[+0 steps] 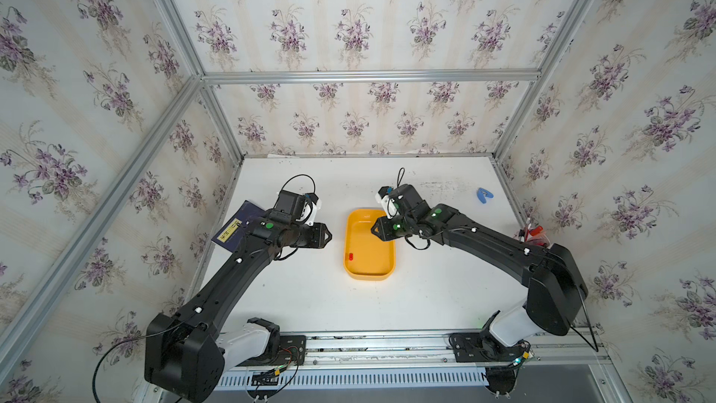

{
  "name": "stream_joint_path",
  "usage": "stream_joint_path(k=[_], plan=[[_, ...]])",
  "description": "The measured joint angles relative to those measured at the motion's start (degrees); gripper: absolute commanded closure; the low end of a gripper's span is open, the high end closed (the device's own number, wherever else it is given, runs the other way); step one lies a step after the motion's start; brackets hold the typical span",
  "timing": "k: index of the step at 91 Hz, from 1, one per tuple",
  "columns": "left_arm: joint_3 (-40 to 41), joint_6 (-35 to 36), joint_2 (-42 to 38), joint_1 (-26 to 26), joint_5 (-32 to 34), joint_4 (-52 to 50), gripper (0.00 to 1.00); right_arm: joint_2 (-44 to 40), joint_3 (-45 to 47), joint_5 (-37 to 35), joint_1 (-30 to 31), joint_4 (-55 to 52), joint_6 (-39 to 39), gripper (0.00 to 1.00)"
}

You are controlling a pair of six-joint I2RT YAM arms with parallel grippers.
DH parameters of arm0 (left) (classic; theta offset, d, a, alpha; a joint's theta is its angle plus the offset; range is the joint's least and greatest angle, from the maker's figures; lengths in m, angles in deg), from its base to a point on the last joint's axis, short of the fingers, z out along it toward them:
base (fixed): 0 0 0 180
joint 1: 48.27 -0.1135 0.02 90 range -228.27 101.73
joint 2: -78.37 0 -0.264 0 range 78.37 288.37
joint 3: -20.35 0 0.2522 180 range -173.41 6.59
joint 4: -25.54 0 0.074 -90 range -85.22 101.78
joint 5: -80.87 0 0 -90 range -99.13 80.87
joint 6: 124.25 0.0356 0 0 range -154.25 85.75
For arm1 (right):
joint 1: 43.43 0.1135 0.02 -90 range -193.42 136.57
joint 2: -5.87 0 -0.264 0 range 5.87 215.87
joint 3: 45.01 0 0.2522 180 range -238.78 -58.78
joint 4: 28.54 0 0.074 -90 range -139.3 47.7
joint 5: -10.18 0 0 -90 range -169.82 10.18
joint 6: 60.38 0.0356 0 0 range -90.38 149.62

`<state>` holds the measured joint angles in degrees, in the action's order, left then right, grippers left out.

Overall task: Take the screw protection sleeves out of the storage box
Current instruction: Adjust the storage box at the center of the board.

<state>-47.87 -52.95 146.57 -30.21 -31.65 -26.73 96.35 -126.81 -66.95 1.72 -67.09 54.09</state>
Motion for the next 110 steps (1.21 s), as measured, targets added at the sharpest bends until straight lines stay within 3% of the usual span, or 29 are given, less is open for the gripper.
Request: stream_joint_path(k=[17, 59, 76, 110], plan=[[2.95, -2.64, -0.48, 0.74, -1.33, 2.29, 0.58, 5.16, -2.05, 0.85, 4.37, -1.14, 4.02, 0.68], [4.92, -6.08, 2.91, 3.69, -2.40, 4.63, 0.63, 14.73, -2.56, 2.10, 6.60, 0.66, 8.59, 0.68], [0.63, -8.20, 9.77, 7.96, 1.01, 4.72, 0.62, 13.84, -3.54, -0.13, 5.86, 0.63, 8.70, 0.68], [-11.37, -10.84, 27.76, 11.15, 9.29, 1.11, 0.63, 10.99, -2.62, -1.51, 2.05, 0.57, 7.43, 0.67]])
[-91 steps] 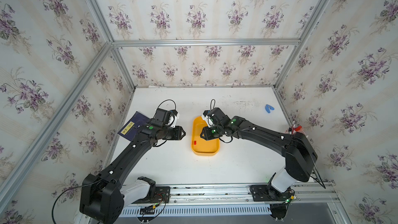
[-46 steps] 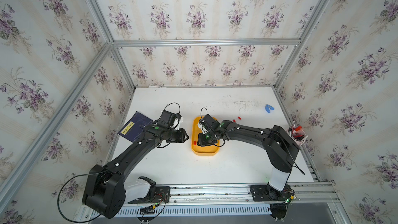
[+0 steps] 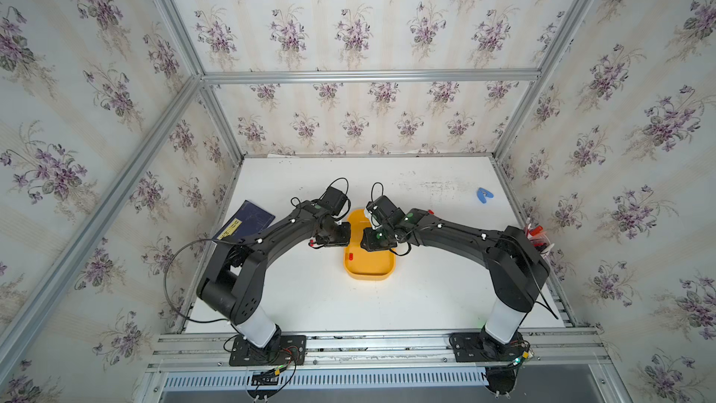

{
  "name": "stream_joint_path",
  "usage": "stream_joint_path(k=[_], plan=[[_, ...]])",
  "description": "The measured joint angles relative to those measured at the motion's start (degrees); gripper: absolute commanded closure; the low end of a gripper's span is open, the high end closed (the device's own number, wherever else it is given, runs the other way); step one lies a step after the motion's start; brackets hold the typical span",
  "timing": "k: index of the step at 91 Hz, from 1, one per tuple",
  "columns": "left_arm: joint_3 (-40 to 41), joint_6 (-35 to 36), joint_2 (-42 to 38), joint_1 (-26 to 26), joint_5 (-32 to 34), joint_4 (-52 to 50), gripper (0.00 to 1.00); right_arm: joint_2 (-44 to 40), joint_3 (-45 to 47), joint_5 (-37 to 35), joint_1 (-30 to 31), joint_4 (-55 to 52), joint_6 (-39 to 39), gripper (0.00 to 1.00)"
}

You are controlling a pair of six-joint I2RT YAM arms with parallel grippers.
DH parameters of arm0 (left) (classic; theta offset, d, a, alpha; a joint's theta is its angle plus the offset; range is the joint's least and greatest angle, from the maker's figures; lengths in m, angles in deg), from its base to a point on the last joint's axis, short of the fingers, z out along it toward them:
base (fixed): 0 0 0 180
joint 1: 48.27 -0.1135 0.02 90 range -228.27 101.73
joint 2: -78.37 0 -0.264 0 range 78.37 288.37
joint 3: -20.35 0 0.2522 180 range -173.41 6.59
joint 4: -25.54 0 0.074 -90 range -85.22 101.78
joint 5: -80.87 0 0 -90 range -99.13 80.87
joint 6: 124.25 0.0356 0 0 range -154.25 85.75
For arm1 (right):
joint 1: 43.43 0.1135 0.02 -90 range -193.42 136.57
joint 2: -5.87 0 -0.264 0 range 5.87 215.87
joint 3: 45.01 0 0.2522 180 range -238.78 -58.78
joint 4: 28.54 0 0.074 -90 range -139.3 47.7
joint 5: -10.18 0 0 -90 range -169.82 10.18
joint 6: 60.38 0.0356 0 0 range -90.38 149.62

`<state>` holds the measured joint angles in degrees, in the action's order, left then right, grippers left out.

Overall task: Take the screw protection sleeves out of the storage box
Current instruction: Adjust the storage box at the center of the board.

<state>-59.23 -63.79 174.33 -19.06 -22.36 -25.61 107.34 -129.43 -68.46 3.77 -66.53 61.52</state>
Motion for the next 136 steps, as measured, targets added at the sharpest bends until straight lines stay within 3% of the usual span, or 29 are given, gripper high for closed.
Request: stream_joint_path(k=[8, 37, 65, 99, 113, 136], plan=[[-1.64, 0.00, 1.81, 0.63, 0.37, -0.96, 0.65, -0.33, -0.02, -0.02, -1.01, -0.02, -0.42, 0.67], [-7.63, 1.05, 7.54, 0.66, 3.41, -6.84, 1.00, 0.46, -0.17, 0.24, -2.58, -0.44, -1.90, 0.66], [-14.05, 5.66, 9.38, 0.57, 3.52, -13.88, 1.00, 1.27, -1.97, 0.79, -2.64, -1.01, -2.27, 0.66], [-25.99, 14.75, 14.51, -2.03, -4.13, -30.53, 1.00, 1.27, -3.37, 3.74, -3.15, -1.70, -1.84, 0.64], [-23.98, 15.32, 13.62, -2.60, -4.61, -30.73, 1.00, 1.27, -3.34, 4.24, -3.41, -1.88, -1.36, 0.63], [-13.97, 8.79, 8.44, -0.98, -3.39, -23.12, 1.00, 3.34, -4.02, 2.91, -3.50, -3.67, -0.81, 0.64]])
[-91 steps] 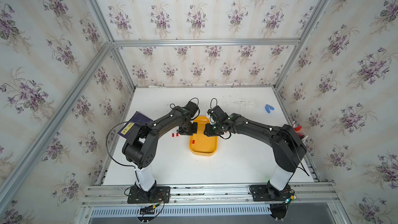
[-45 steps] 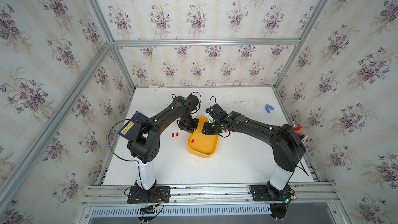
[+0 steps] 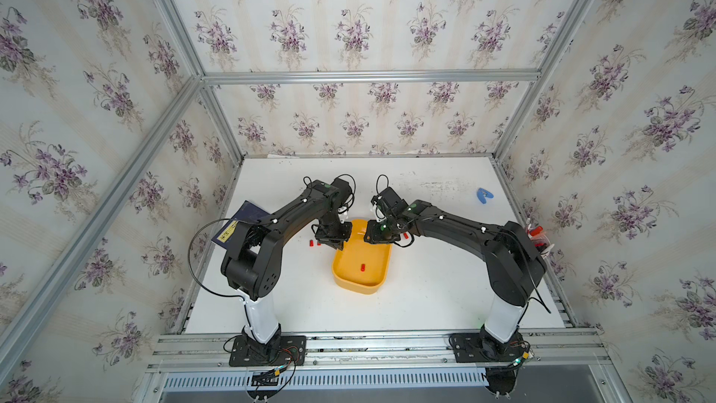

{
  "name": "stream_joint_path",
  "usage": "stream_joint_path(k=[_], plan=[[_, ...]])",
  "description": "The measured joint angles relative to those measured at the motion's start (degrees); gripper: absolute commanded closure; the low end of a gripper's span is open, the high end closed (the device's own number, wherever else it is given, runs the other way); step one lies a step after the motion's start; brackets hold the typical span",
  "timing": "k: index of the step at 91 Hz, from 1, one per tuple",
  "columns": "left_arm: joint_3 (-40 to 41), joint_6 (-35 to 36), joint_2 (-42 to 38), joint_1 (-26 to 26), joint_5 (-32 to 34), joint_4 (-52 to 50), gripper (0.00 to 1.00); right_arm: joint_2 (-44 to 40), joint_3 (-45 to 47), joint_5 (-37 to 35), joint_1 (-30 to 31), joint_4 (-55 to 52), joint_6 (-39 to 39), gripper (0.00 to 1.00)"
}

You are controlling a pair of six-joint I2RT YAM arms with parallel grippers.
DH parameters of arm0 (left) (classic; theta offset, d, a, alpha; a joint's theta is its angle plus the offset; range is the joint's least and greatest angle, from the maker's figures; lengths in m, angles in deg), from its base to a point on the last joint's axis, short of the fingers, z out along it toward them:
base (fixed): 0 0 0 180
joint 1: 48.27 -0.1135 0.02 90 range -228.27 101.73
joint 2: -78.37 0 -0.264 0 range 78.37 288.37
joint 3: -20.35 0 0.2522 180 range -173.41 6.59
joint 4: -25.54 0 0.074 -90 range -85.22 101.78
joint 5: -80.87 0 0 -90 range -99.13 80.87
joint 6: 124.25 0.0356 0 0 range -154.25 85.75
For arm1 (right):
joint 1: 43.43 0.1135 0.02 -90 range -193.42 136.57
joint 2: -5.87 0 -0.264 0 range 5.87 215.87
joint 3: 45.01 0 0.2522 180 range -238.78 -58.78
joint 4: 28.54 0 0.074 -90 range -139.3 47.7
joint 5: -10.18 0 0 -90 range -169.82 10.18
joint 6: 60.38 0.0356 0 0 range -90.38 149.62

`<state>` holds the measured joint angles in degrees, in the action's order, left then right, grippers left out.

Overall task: Take the screw protection sleeves out of the storage box
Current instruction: Adjust the storage box at the center of the board.

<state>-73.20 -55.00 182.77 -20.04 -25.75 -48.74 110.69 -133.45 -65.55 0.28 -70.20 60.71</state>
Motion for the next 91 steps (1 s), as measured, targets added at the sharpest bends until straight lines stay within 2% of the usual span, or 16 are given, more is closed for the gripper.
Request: stream_joint_path(k=[36, 62, 89, 91], plan=[[11.54, -9.77, -6.14, 2.89, 6.40, 12.98, 1.00, 1.70, 0.24, -1.42, 1.42, -0.35, -2.21, 0.61], [8.85, -9.99, -4.98, 2.93, 8.00, 12.11, 1.00, 1.77, -1.05, -2.75, 1.70, -2.80, -2.84, 0.61], [12.63, -14.05, -5.86, 2.99, 9.16, 14.12, 1.00, 1.77, -3.93, -5.88, 1.99, -6.32, -2.51, 0.61], [12.83, -14.40, -5.95, 2.99, 9.18, 14.36, 0.97, 1.77, -4.15, -5.88, 2.05, -6.40, -2.49, 0.61]])
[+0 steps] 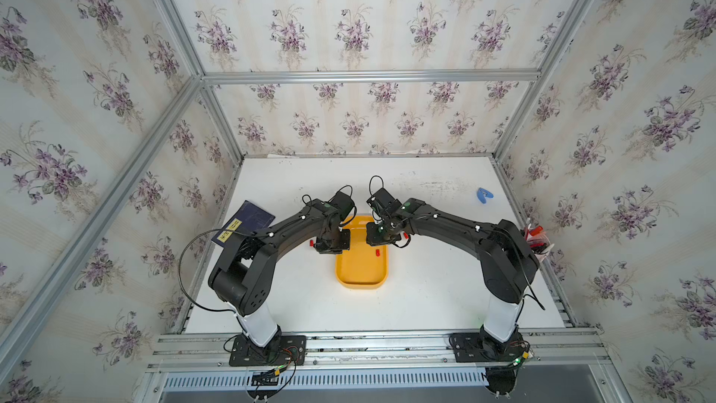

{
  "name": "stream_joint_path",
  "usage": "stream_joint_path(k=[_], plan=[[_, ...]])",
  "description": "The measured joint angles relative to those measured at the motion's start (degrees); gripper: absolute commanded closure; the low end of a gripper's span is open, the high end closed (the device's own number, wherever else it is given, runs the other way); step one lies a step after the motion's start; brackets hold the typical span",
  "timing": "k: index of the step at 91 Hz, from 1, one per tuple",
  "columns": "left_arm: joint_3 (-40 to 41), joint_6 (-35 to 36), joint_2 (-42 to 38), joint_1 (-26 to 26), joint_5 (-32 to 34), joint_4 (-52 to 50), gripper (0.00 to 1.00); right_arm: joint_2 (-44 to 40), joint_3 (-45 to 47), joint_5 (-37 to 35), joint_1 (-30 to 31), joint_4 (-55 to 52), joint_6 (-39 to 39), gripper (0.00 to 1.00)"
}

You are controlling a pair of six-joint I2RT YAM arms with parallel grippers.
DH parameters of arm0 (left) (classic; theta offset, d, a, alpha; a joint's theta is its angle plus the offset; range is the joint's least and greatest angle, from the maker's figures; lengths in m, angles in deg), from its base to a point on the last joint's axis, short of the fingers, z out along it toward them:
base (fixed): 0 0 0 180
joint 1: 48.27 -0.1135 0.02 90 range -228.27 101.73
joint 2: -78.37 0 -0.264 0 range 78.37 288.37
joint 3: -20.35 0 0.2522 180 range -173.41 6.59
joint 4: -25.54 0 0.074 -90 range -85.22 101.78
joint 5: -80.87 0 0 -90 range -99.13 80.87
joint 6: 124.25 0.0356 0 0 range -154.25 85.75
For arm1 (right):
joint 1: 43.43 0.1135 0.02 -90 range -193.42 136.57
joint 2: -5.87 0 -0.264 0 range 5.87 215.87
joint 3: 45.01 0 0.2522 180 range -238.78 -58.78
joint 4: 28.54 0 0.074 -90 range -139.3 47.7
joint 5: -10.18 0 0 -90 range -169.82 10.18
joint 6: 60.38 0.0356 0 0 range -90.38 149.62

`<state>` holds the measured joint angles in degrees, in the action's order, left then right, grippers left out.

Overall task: Take the screw protection sleeves out of the storage box
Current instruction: Adjust the storage box at the center of the board, then adjust the screw protection sleeve in the storage box.

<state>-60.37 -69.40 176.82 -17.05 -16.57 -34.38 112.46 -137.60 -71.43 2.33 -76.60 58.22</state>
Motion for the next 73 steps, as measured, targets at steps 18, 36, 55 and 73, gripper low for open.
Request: stream_joint_path(k=[18, 36, 55, 73], plan=[[1.99, -2.03, -1.99, 0.17, 0.66, 1.29, 0.65, -0.31, -0.81, -1.09, 0.52, -0.35, 0.17, 0.61], [1.90, -2.45, -5.55, 0.02, 2.43, -0.28, 0.54, -1.01, -1.18, -1.62, 0.46, -0.46, 0.17, 0.61], [-2.29, -1.40, -10.08, 0.07, 3.23, -4.17, 0.53, -3.08, -1.36, -1.25, -0.31, -0.31, 0.17, 0.60], [-8.04, 6.64, -12.68, 1.86, 1.03, -5.53, 0.53, -9.05, 0.07, -1.14, -5.62, 0.22, 0.15, 0.60]])
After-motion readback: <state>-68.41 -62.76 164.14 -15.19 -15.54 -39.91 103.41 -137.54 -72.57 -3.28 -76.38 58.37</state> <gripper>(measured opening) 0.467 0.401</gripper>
